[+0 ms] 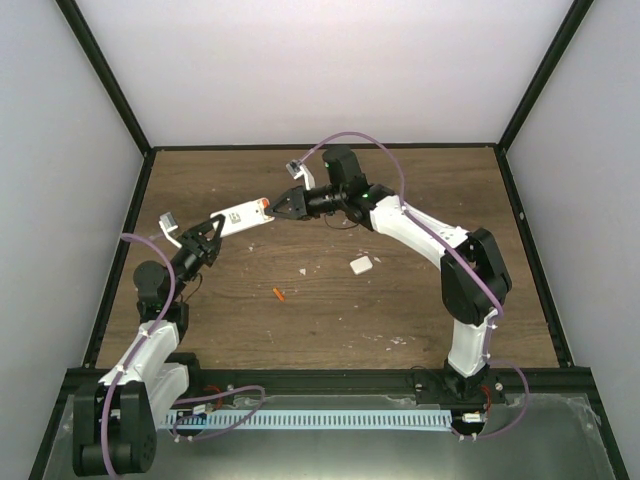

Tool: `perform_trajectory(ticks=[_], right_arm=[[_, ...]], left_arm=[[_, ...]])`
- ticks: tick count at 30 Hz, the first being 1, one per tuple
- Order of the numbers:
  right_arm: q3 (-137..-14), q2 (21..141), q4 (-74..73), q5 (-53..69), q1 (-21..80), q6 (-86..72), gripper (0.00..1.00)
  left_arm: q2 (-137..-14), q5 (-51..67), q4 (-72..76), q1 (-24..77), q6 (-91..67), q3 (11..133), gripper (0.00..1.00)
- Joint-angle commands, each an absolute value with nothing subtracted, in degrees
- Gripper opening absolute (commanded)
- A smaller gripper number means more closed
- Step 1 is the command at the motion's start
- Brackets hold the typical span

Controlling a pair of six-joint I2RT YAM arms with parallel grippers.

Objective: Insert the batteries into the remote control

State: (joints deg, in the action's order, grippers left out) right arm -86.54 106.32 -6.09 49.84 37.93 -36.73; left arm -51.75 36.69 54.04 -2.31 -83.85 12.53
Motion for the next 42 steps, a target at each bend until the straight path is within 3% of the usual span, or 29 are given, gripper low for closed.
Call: perform_trajectory(ticks=[1, 8, 17, 25, 42], right_arm=[[-88.11, 104.15, -6.63, 48.47, 38.16, -35.37, 0.24], [-84.58, 96.91, -11.44, 38.51, 37.02, -29.59, 0.34], [-76.29, 93.30, -26.37, 24.69, 40.43, -20.59, 0.32], [-73.03, 97.83, -28.24, 15.77, 48.53, -19.39, 0.32], [-84.82, 112.97, -32.76, 9.31, 56.14, -14.26, 0.36]], left_arm=[[-51.68, 36.23, 56.22, -2.50, -84.08, 14.30, 0.00], [-52.00, 35.84, 51.87, -3.61, -79.58, 14.43, 0.00], [-51.00, 37.17, 45.91, -9.16, -75.20, 10.70, 0.00], [-50.85, 36.66, 42.73, -9.71, -72.56, 10.91, 0.00], [-50.05, 35.60, 40.25, -10.04, -71.10, 10.68, 0.00]])
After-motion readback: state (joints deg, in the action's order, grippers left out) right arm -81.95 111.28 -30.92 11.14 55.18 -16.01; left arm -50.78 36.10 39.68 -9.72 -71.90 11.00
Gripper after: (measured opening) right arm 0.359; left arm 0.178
